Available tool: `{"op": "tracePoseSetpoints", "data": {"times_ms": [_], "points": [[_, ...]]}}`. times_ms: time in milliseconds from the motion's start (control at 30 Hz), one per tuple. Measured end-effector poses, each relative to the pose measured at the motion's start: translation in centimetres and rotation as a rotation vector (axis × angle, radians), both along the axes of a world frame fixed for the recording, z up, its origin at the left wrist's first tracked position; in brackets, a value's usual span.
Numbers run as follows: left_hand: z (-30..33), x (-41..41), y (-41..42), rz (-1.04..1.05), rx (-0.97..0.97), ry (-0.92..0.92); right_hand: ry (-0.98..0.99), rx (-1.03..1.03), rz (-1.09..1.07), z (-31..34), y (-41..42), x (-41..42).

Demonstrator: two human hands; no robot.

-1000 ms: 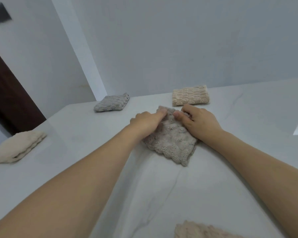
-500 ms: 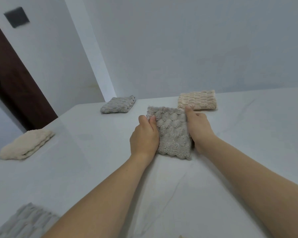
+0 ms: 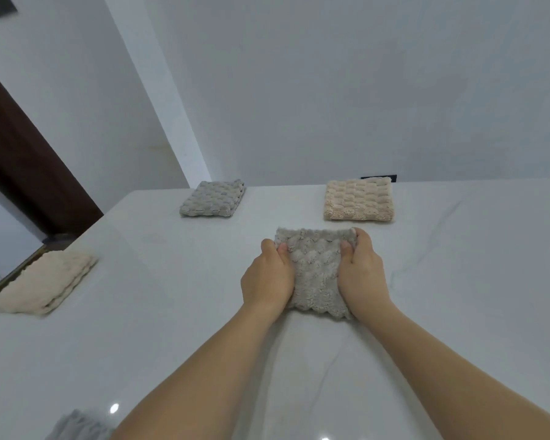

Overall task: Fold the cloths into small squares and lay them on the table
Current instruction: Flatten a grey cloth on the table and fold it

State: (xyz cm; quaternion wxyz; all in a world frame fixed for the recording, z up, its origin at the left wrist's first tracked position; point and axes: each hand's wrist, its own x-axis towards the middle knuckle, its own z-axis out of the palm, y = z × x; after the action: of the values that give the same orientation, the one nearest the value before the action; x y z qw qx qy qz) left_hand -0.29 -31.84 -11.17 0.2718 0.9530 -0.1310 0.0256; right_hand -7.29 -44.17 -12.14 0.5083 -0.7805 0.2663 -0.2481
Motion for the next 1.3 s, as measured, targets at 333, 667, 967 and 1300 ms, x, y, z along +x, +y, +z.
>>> {"op": "tracePoseSetpoints", "data": {"times_ms": [333, 667, 967, 1300], "points": [[6.9, -6.4, -6.7, -0.012, -0.024, 0.12, 0.192, 0.053, -0.006, 7.3, -7.4, -5.9], [5.4, -14.2, -15.6, 0.069, 0.022, 0.129, 0.211, 0.066, 0.073, 6.8, -16.1, -13.2], [3.0, -19.4, -22.3, 0.095, 0.127, 0.118, 0.252, 0.111, 0.092, 4.3, -22.8, -18.2], [2.9, -28.1, -34.1, 0.127, 0.163, 0.143, 0.353, 0.1, 0.11, 3.2, -34.7, -26.4]]}}
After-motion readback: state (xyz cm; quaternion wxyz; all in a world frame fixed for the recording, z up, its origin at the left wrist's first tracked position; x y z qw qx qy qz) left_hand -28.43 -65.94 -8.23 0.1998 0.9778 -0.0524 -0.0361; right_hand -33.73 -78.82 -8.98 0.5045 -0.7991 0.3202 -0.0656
